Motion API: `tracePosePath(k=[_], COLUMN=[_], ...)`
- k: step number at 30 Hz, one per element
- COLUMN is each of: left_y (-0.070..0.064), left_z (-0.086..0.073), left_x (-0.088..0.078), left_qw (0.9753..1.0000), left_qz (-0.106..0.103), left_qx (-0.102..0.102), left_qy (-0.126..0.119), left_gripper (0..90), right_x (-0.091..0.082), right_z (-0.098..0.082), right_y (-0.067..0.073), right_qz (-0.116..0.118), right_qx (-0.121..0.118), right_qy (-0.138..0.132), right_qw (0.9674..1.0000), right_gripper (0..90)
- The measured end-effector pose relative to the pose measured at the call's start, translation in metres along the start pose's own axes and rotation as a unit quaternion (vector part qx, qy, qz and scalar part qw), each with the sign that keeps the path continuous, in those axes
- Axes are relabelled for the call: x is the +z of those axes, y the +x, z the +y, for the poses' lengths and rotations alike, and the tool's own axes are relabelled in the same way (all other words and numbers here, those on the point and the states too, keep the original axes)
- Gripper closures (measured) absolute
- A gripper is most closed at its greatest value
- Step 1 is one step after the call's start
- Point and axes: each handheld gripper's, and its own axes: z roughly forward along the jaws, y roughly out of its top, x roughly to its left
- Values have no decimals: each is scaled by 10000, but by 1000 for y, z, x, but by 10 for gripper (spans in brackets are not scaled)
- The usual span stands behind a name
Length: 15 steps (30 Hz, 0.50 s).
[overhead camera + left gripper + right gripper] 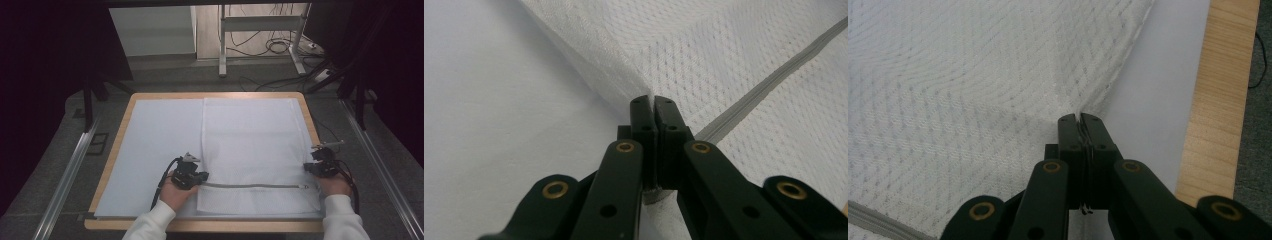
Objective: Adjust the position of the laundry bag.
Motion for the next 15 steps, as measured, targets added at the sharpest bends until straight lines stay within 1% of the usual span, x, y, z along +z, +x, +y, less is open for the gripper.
tracePosePath(k=[3,15], left_y=[1,6], left_z=[0,-1], left_x=[-1,-4], left_qw=[10000,10000], left_qz=[18,52], left_qx=[-6,-60], left_qy=[-15,-18], left_gripper=[894,893], right_x=[0,0], right_z=[0,1], right_y=[0,4], right_qz=[30,102], right_qx=[30,-2], right_qy=[-24,-117], right_qw=[10000,9999], right_gripper=[875,876])
